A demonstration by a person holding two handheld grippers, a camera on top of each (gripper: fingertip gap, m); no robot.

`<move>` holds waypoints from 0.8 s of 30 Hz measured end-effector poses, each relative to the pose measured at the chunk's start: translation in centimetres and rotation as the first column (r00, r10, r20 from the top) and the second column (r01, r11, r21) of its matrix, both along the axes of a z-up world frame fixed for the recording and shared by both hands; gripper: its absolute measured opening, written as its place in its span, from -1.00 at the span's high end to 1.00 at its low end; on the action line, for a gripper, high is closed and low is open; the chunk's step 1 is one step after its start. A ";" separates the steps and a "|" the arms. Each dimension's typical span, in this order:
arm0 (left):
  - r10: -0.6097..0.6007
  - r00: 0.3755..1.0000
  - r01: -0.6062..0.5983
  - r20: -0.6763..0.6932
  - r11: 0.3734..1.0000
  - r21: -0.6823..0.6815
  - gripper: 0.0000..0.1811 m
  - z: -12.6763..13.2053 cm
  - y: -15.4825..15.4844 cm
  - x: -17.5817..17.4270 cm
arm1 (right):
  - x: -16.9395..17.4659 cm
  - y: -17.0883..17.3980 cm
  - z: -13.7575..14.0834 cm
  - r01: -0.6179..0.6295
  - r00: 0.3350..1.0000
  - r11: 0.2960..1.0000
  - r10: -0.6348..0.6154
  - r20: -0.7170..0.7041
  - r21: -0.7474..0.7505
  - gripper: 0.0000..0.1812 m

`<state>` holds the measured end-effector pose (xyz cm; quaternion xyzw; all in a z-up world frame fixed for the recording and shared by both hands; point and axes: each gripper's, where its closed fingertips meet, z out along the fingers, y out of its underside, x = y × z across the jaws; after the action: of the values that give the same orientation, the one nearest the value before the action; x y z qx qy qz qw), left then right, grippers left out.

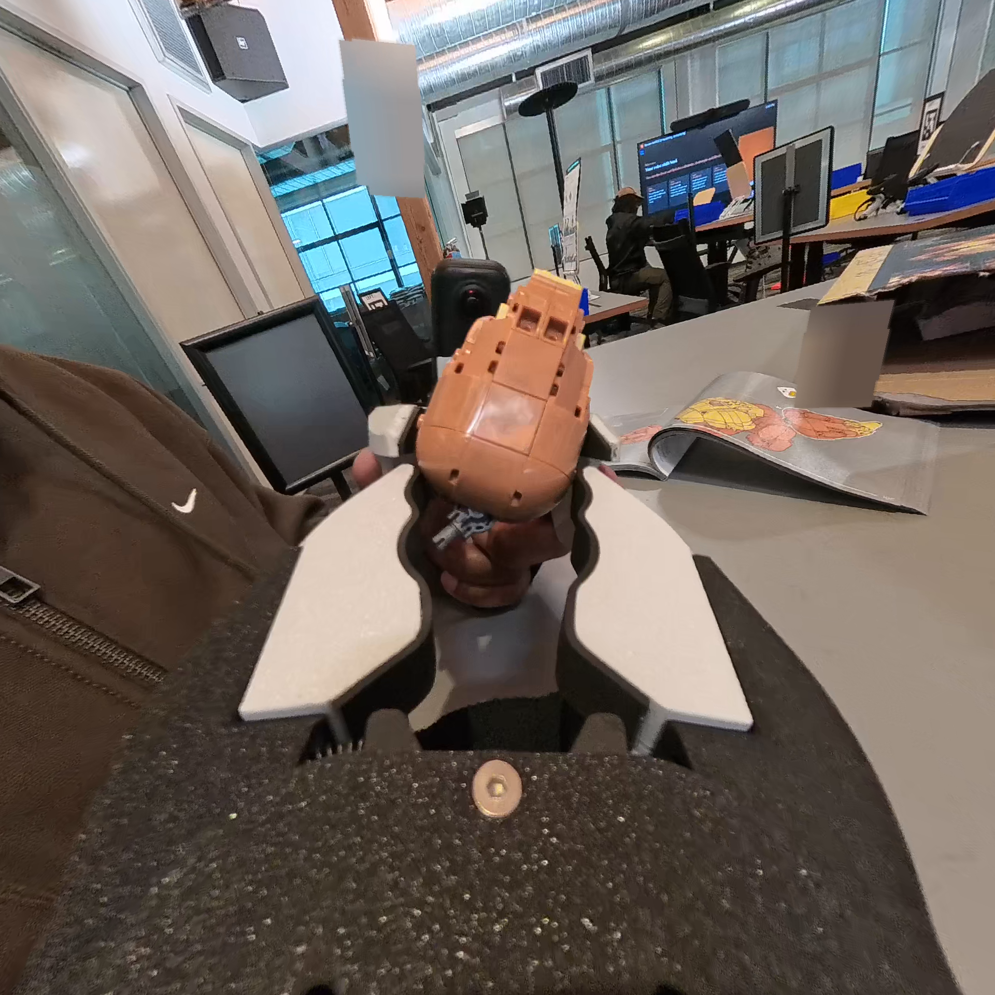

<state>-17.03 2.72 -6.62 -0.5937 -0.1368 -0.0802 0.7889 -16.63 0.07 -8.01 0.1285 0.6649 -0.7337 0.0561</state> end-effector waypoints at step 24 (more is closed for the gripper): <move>-0.011 0.998 -0.005 -0.064 0.971 -0.240 0.35 -2.9 1.8 0.6 | 0.7 0.4 -6.0 -0.056 0.991 0.901 0.101 -0.083 0.430 0.53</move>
<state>-16.44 4.57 -9.51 -0.6873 -0.1191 -0.0449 0.7152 -15.97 0.44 -13.98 0.0727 0.8158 -0.5734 0.0219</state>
